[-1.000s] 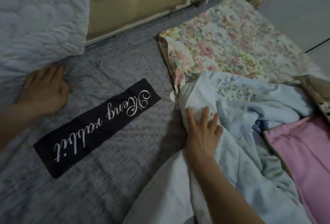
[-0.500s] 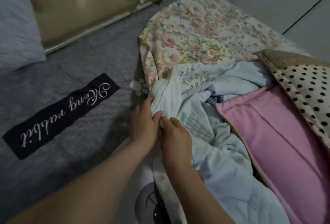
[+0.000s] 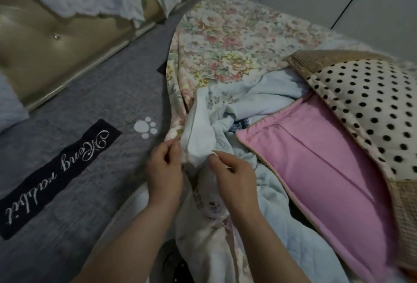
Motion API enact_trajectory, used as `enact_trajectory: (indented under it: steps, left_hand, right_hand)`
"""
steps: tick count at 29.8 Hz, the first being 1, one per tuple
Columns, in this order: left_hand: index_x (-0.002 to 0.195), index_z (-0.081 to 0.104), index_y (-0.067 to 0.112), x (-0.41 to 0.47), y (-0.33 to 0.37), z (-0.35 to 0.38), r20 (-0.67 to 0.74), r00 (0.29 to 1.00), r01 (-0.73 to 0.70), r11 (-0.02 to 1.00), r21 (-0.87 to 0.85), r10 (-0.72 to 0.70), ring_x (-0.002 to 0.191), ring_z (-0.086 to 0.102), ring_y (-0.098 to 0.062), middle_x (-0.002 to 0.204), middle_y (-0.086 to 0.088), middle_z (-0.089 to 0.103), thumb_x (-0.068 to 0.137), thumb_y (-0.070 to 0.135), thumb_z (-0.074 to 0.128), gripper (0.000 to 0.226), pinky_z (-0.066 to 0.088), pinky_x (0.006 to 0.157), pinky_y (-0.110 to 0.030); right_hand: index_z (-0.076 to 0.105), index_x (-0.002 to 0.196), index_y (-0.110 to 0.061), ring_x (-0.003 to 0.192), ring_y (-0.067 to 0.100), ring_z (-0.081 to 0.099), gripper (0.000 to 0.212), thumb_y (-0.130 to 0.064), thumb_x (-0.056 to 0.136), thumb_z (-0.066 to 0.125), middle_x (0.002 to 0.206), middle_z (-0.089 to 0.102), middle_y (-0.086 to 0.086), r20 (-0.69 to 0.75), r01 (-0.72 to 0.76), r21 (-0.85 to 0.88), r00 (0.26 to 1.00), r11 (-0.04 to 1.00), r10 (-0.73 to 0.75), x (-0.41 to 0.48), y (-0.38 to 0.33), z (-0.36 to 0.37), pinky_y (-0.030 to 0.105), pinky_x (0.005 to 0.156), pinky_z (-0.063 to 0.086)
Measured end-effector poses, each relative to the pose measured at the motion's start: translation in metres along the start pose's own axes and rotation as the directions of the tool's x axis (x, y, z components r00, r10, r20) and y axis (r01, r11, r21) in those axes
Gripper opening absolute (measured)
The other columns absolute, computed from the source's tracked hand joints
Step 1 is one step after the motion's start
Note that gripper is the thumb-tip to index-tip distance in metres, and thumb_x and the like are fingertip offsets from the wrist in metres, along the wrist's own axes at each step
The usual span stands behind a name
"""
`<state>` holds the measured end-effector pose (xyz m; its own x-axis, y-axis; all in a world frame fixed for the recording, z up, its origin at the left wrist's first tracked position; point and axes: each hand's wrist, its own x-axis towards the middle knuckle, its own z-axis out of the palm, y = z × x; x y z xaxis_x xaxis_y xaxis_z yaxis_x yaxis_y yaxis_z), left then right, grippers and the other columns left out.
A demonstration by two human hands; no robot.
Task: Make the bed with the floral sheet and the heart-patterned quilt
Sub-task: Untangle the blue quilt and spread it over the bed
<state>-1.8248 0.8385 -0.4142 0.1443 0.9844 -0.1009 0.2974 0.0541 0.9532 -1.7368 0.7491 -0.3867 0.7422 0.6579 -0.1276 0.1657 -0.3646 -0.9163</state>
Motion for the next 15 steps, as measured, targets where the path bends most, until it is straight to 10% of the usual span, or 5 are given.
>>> enact_trajectory:
  steps: [5,9,12,15]
  left_hand:
    - [0.106,0.072,0.029,-0.002,0.038,0.022,-0.038,0.998,0.042,0.994,-0.103,-0.046,0.105,0.063,-0.011,0.111,0.006,0.069,0.100,0.021,0.052,0.023,0.052,0.092,-0.031]
    - [0.130,0.057,0.017,0.014,0.045,0.037,0.293,0.867,0.492,0.783,-0.380,-0.402,0.095,0.067,-0.020,0.121,-0.011,0.067,0.100,0.008,0.047,0.033,0.059,0.068,-0.033]
    - [0.121,0.060,-0.003,0.003,0.041,0.036,0.470,0.737,0.618,0.767,-0.176,-0.486,0.072,0.067,-0.017,0.096,-0.016,0.073,0.100,0.003,0.045,0.027,0.057,0.060,-0.027]
    - [0.091,0.072,0.003,-0.010,0.033,0.028,0.558,0.742,0.403,0.912,0.072,-0.372,0.079,0.070,-0.019,0.083,-0.007,0.075,0.099,0.031,0.056,0.033,0.055,0.074,-0.032]
  right_hand:
    - [0.078,0.092,-0.035,0.087,0.011,0.064,0.022,-0.047,0.081,0.063,0.090,0.073,-0.017,-0.066,-0.142,0.218,0.985,0.966,0.160,-0.011,-0.001,-0.032,0.047,0.082,0.056]
    - [0.078,0.076,-0.033,0.069,0.013,0.062,0.022,-0.027,0.093,0.065,0.074,0.069,-0.003,-0.004,-0.229,0.359,0.969,0.905,0.246,-0.011,0.002,-0.053,0.036,0.058,0.052]
    - [0.076,0.096,-0.037,0.078,0.011,0.069,0.016,-0.028,0.093,0.064,0.092,0.073,-0.007,-0.031,-0.112,0.067,0.993,0.991,0.115,-0.014,0.015,-0.053,0.038,0.071,0.058]
    - [0.063,0.114,-0.029,0.089,0.005,0.061,0.034,-0.008,0.087,0.062,0.115,0.055,-0.007,-0.292,0.037,-0.127,0.954,0.991,-0.073,-0.025,0.019,-0.038,0.029,0.081,0.054]
